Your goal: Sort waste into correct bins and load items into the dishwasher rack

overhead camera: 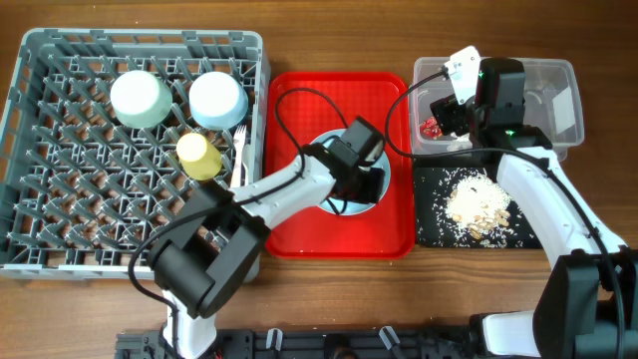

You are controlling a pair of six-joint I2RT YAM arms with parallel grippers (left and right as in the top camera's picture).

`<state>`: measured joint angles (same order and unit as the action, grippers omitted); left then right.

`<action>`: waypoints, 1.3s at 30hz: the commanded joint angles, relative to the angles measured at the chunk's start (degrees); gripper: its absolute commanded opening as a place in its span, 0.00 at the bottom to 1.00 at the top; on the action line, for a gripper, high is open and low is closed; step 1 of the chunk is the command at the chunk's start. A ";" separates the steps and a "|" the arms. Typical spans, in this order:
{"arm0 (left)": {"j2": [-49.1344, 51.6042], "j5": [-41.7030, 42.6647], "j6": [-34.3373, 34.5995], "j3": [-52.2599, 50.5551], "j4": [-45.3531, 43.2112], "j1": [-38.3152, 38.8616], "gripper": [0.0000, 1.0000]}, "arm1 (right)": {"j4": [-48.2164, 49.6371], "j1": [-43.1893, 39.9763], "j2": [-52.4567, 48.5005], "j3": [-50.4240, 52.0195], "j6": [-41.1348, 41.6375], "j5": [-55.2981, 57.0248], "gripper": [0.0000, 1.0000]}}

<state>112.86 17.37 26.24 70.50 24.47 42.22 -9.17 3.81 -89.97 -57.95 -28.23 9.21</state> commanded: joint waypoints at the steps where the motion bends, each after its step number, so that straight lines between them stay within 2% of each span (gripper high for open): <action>1: -5.29 -3.41 -0.52 2.95 2.64 -5.33 0.06 | 0.11 -0.13 -0.57 -0.83 -0.26 -0.22 1.00; 4: -10.58 -8.00 -0.83 3.21 4.85 -9.84 0.09 | 0.11 -0.13 -0.57 -0.83 -0.26 -0.22 1.00; 6: -12.96 -10.64 -3.37 3.21 7.76 -12.68 0.13 | 0.11 -0.13 -0.57 -0.83 -0.26 -0.22 1.00; 9: -12.55 -11.56 -3.54 2.73 11.85 -14.49 0.22 | 0.11 -0.13 -0.57 -0.83 -0.28 -0.24 1.00; 11: -10.75 -12.11 -3.54 1.07 12.61 -14.27 0.34 | 0.11 -0.13 -0.57 -0.83 -0.28 -0.22 1.00; 13: -9.27 -13.49 -3.54 -0.22 11.76 -13.88 0.35 | 0.11 -0.13 -0.57 -0.83 -0.26 -0.22 1.00; 24: -1.33 -16.35 -3.50 -1.40 8.83 -13.55 0.32 | 0.11 -0.13 -0.57 -0.83 -0.28 -0.24 1.00; 29: 0.42 -14.21 -3.50 -1.42 8.92 -12.02 0.26 | 0.11 -0.13 -0.57 -0.83 -0.26 -0.22 1.00; 30: 0.48 -14.25 -3.52 -1.42 8.92 -11.54 0.25 | 0.11 -0.13 -0.57 -0.83 -0.28 -0.22 1.00; 32: 0.59 -14.71 -3.52 -1.42 8.24 -10.40 0.04 | 0.11 -0.13 -0.57 -0.83 -0.26 -0.24 1.00; 34: 0.04 -14.69 -4.85 -0.94 7.50 -10.08 0.04 | 0.11 -0.13 -0.57 -0.83 -0.28 -0.22 1.00; 36: -1.99 -16.39 -6.56 1.64 10.08 -10.56 0.04 | 0.11 -0.13 -0.57 -0.83 -0.28 -0.22 1.00; 39: -9.14 -24.76 -6.56 10.23 21.14 -11.67 0.04 | 0.11 -0.13 -0.57 -0.83 -0.26 -0.24 1.00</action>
<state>110.91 1.04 21.67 73.28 39.79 31.66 -9.17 3.81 -89.97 -57.95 -28.23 9.21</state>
